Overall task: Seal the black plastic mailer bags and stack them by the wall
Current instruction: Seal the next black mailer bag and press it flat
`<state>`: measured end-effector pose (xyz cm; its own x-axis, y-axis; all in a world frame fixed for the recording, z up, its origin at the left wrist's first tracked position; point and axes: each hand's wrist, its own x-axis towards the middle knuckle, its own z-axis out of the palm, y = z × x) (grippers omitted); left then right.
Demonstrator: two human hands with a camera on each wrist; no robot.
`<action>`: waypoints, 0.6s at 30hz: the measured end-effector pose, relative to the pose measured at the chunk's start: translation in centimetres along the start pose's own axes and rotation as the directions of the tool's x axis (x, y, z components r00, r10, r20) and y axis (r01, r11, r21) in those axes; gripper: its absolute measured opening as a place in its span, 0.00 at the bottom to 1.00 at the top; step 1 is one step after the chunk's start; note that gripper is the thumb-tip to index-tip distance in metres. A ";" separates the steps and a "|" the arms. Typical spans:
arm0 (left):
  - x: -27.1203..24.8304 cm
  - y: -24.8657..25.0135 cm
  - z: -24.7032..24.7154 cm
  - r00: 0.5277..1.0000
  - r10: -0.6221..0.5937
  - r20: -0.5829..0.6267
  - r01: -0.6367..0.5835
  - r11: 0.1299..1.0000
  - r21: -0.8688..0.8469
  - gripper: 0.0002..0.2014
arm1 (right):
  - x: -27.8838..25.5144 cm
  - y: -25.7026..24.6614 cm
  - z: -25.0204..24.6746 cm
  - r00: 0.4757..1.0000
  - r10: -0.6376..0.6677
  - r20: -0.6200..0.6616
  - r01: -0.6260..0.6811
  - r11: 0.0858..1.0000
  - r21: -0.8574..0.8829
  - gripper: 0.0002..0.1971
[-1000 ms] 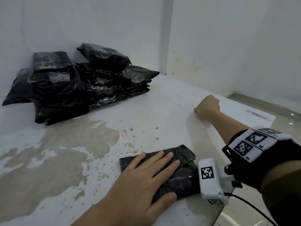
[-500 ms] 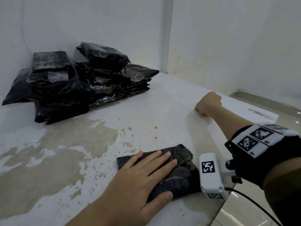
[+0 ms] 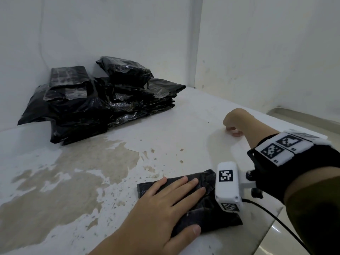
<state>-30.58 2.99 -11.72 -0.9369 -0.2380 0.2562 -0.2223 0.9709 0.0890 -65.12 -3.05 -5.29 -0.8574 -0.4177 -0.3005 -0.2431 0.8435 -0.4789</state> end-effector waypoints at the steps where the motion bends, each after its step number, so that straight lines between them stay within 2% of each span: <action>1: 0.0 0.0 -0.1 1.000 -0.002 0.004 0.002 1.000 -0.003 0.28 | -0.1 -0.3 -0.3 0.998 0.023 0.061 -0.018 0.997 -0.072 0.02; 2: 0.0 0.0 -0.1 1.000 -0.004 0.009 0.004 1.000 -0.002 0.28 | -0.7 -0.5 -0.6 0.993 0.017 0.116 -0.003 0.993 -0.119 0.03; 4: 0.0 0.0 -0.1 1.000 -0.005 0.019 0.005 1.000 -0.003 0.29 | -1.6 -0.9 -1.2 0.978 -0.033 0.206 0.070 0.982 -0.178 0.13; 6: 0.0 -0.1 0.0 1.000 -0.009 0.029 0.010 1.000 -0.005 0.29 | -2.5 -1.1 -1.6 0.972 -0.105 0.212 0.163 0.948 -0.274 0.24; 9: 0.0 -0.1 0.1 0.999 -0.011 0.038 0.010 1.000 0.019 0.29 | -3.4 -1.1 -1.5 0.966 -0.202 0.163 0.250 0.890 -0.381 0.29; 11: 0.1 -0.1 0.1 0.999 -0.008 0.036 0.008 1.000 -0.002 0.29 | -3.6 -0.9 -1.3 0.958 -0.253 0.136 0.287 0.848 -0.446 0.26; 15: 0.0 -0.1 0.2 1.000 -0.006 0.028 0.007 0.999 -0.037 0.29 | -4.4 -0.4 -1.2 0.913 -0.402 0.071 0.376 0.762 -0.526 0.04; 18: 0.0 -0.1 0.2 1.000 -0.004 0.021 0.004 1.000 -0.008 0.29 | -5.0 -0.1 -1.2 0.879 -0.477 0.015 0.386 0.692 -0.610 0.08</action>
<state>-30.63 2.89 -11.95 -0.9413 -0.2415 0.2359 -0.2243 0.9696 0.0977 -61.32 -0.64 -2.75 -0.6308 -0.7745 -0.0478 -0.7758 0.6285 0.0555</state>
